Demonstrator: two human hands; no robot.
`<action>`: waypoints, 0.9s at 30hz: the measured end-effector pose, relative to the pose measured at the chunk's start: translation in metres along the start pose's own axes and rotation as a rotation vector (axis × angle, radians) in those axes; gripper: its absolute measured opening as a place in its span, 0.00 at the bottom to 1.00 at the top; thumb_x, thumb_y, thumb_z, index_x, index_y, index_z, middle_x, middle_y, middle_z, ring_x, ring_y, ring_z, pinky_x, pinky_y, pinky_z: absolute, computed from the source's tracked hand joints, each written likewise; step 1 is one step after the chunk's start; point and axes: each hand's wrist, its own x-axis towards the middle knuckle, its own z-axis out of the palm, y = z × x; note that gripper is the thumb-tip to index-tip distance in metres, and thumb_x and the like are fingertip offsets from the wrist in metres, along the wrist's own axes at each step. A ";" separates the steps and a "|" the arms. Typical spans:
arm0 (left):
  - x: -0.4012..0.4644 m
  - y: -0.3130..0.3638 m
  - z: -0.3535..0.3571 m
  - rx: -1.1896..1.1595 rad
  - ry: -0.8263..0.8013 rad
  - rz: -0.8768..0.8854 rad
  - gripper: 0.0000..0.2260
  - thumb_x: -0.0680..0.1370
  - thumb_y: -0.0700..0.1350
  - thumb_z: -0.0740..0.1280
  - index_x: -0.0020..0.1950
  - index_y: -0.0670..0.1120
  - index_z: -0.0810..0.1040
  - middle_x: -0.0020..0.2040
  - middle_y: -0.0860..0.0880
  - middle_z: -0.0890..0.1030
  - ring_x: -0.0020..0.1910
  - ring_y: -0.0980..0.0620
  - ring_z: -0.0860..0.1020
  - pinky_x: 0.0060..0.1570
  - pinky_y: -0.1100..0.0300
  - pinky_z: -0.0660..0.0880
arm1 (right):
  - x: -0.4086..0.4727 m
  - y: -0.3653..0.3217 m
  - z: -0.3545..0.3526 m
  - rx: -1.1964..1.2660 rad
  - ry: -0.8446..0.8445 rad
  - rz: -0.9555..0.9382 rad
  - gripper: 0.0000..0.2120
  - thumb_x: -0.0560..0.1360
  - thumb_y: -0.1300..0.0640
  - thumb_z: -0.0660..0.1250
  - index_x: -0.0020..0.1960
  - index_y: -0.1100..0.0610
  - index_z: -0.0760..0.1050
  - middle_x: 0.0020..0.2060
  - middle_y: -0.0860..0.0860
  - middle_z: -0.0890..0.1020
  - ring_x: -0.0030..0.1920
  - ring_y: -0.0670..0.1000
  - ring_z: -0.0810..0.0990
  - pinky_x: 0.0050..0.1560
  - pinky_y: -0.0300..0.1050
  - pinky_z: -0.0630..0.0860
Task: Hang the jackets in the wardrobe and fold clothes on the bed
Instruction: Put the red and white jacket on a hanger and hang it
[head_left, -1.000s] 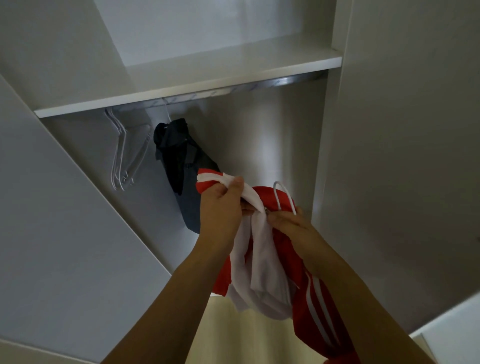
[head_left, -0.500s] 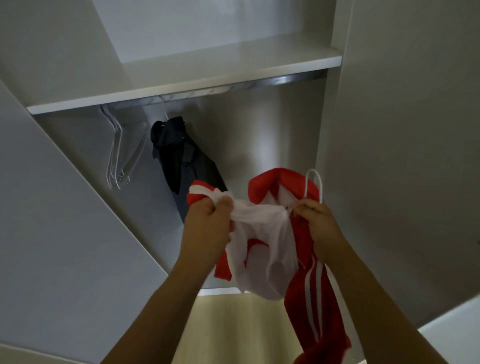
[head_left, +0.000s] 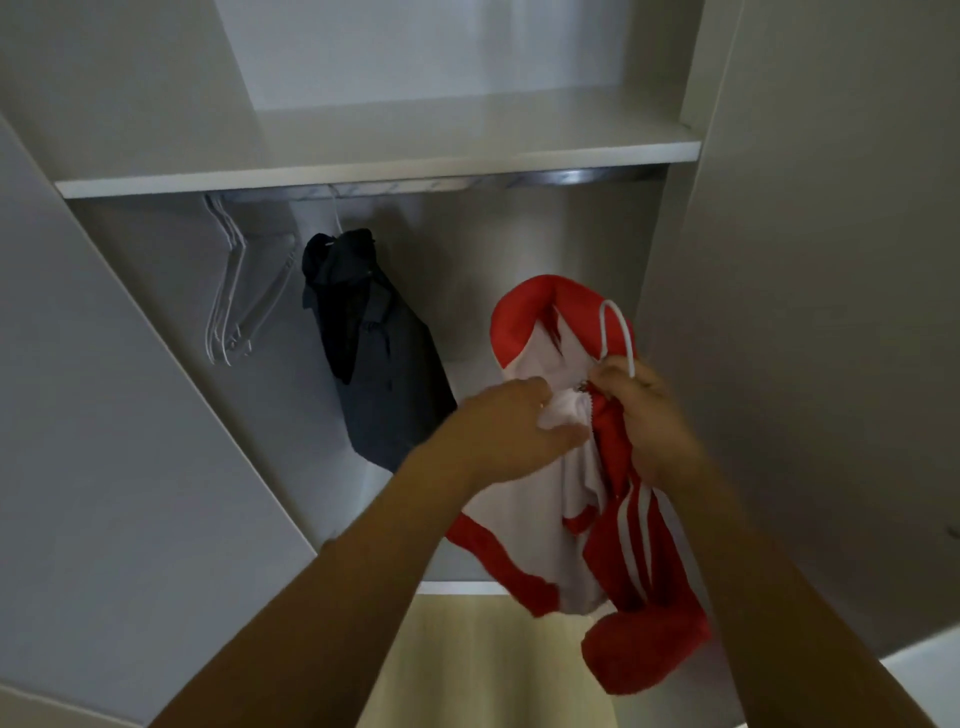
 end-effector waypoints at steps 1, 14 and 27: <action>0.005 0.006 0.006 0.032 0.016 0.043 0.17 0.79 0.61 0.61 0.52 0.47 0.73 0.46 0.52 0.75 0.46 0.50 0.77 0.42 0.57 0.70 | 0.000 -0.004 -0.002 -0.003 -0.030 -0.019 0.11 0.78 0.65 0.62 0.38 0.59 0.76 0.45 0.61 0.75 0.45 0.54 0.77 0.56 0.53 0.73; 0.009 -0.040 -0.009 0.319 -0.573 -0.158 0.15 0.78 0.54 0.61 0.45 0.45 0.80 0.43 0.46 0.83 0.37 0.50 0.79 0.49 0.50 0.80 | 0.040 -0.040 -0.028 -0.419 -0.007 -0.225 0.13 0.78 0.62 0.65 0.38 0.50 0.79 0.54 0.64 0.76 0.53 0.54 0.77 0.66 0.52 0.70; 0.010 -0.040 0.008 0.161 -0.354 -0.128 0.23 0.84 0.56 0.52 0.70 0.43 0.70 0.64 0.44 0.76 0.60 0.45 0.75 0.61 0.54 0.71 | 0.045 -0.080 -0.017 -0.725 0.017 -0.452 0.10 0.76 0.63 0.68 0.40 0.50 0.78 0.55 0.53 0.61 0.55 0.46 0.67 0.64 0.24 0.59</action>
